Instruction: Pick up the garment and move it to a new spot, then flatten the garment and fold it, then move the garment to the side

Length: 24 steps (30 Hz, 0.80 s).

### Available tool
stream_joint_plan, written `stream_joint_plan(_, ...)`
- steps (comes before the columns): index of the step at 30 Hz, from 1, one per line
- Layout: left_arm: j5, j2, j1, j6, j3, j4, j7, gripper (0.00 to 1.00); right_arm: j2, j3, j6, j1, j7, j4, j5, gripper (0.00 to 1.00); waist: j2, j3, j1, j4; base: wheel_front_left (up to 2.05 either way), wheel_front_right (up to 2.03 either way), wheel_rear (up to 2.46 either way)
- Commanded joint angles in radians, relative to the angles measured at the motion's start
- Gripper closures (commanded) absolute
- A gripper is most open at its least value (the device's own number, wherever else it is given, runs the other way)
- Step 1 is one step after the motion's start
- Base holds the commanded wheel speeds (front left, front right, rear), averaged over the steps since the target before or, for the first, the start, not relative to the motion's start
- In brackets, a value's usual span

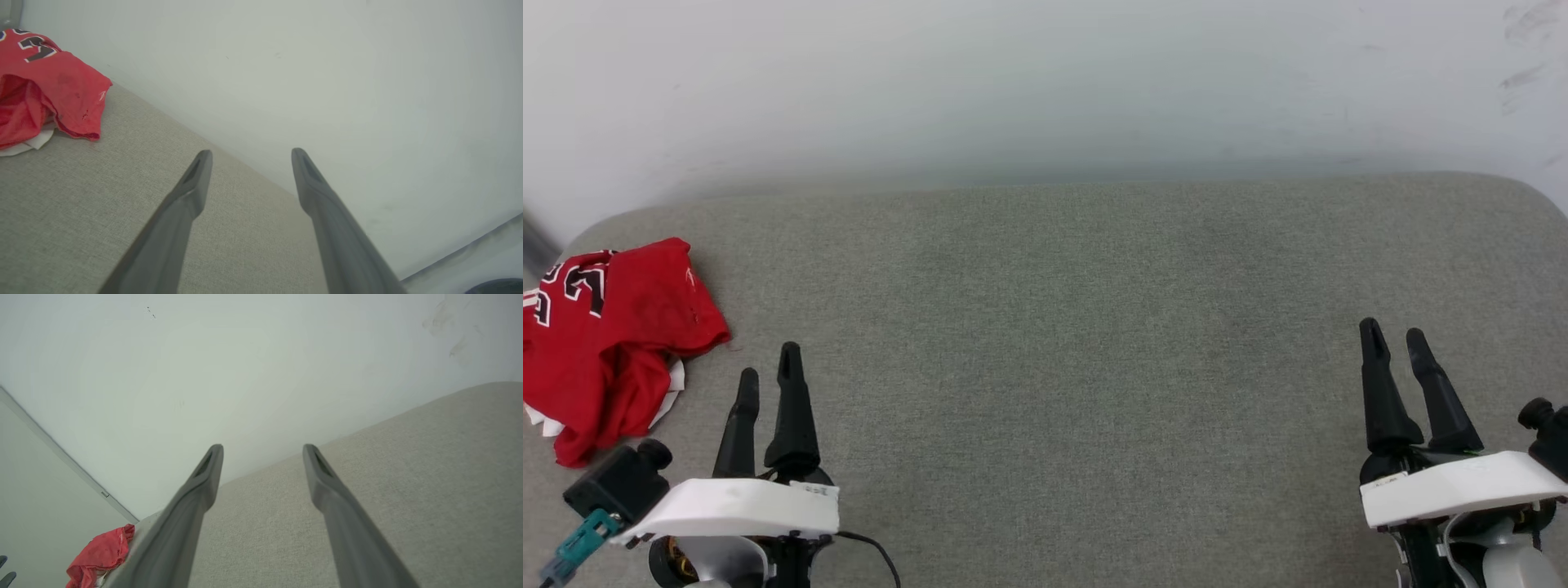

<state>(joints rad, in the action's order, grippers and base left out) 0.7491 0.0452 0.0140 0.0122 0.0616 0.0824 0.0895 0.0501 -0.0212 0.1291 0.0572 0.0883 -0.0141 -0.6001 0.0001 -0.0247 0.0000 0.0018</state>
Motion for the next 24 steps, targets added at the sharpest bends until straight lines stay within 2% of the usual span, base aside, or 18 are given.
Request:
stream_joint_plan(1,-0.037,0.005,-0.003,0.004,-0.009,0.023,0.008,0.00,0.001,0.006,0.002,0.021,0.009,0.023,0.040,0.00,-0.0001,0.000,0.0000,0.000,0.00,0.00,0.00)
stream_joint_plan(9,-0.183,0.055,-0.016,0.066,-0.112,0.047,0.033,0.00,0.001,0.030,0.002,0.012,0.033,0.044,0.194,0.00,-0.0001,-0.005,0.0000,0.000,0.00,0.00,0.00)
stream_joint_plan(24,-0.368,0.180,0.000,0.273,-0.314,0.046,0.073,0.00,0.001,0.052,0.002,-0.002,0.074,0.027,0.419,0.00,-0.0001,-0.016,0.0000,-0.001,0.00,0.00,0.00)
